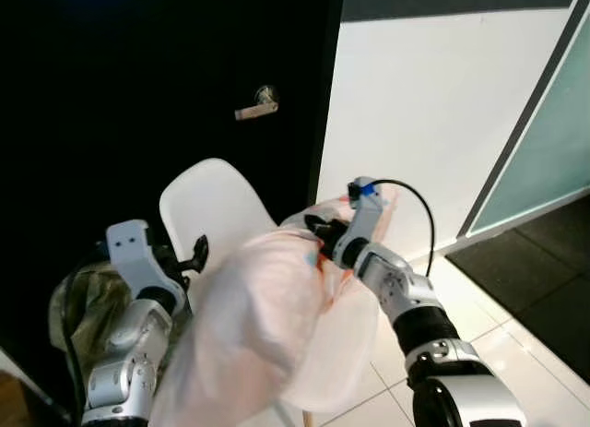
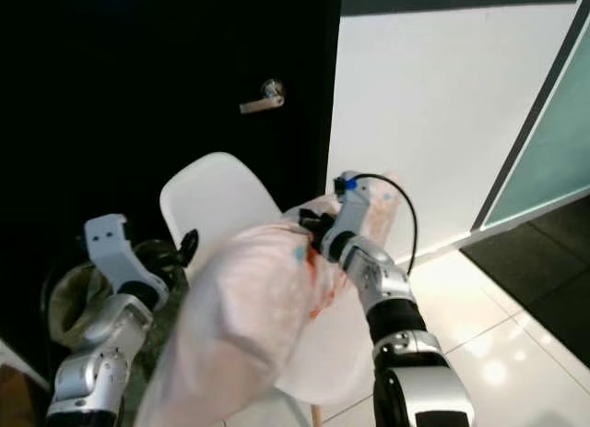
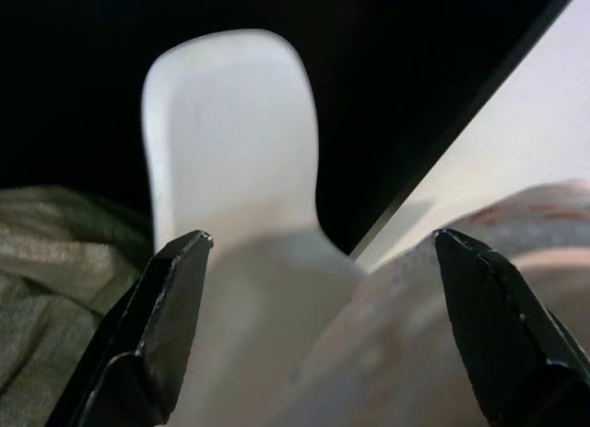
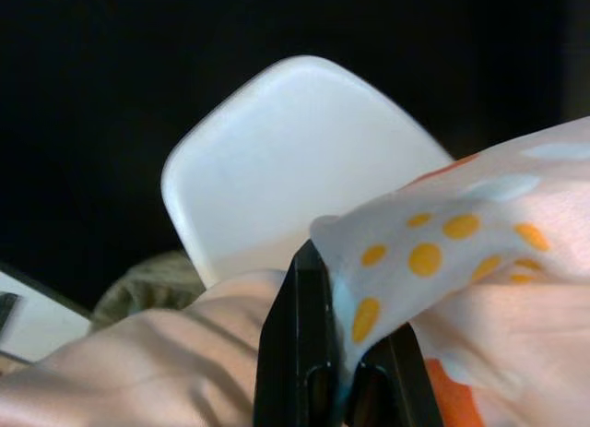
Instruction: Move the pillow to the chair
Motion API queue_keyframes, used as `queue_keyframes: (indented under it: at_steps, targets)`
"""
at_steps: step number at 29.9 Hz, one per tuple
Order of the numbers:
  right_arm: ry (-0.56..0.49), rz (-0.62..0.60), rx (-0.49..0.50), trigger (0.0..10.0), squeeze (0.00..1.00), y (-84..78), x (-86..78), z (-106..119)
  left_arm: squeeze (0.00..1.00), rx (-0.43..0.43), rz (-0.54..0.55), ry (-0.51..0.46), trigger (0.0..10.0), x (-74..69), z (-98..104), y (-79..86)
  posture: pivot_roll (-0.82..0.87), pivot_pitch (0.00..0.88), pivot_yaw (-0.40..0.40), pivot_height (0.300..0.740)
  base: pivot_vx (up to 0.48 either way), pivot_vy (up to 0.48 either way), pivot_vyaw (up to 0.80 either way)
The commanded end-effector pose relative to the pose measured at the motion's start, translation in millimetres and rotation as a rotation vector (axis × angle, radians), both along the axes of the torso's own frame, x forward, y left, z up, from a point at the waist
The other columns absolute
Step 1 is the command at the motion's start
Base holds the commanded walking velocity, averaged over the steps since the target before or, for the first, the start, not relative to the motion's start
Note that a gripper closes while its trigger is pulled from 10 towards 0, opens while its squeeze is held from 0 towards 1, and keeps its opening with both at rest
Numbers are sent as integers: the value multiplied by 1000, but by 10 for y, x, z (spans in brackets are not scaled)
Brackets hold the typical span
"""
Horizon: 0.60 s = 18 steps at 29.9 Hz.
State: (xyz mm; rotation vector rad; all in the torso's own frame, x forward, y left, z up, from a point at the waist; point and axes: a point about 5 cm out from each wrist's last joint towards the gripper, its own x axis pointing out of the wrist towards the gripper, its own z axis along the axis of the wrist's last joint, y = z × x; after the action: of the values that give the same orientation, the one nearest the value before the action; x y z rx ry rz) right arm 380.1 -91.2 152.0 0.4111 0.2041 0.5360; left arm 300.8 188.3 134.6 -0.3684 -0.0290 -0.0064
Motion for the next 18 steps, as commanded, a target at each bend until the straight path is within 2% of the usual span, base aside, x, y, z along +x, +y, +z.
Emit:
queue_keyframes:
  at_steps: [1, 7, 15, 18]
  targets:
    - [-89, 8, 21, 10000, 0, 20, 41, 195, 0, -16, -13, 23, 10000, -31, -58, -3, -152, 0, -49, 740, 0, 0, 0]
    - [-74, 16, -2, 10000, 0, 38, 38, 152, 0, 16, 4, 29, 10000, -16, -54, 17, -150, 0, -50, 740, 311, -363, 0]
    - [-31, 41, -81, 10000, 0, 81, 35, 61, 0, 7, 50, 30, 10000, 4, -45, 61, -149, 0, -56, 740, 0, 0, 0]
    - [31, 70, -171, 10000, 0, 118, 18, -44, 0, 4, 56, 32, 10000, -15, -49, 73, -148, 0, -59, 740, 0, 0, 0]
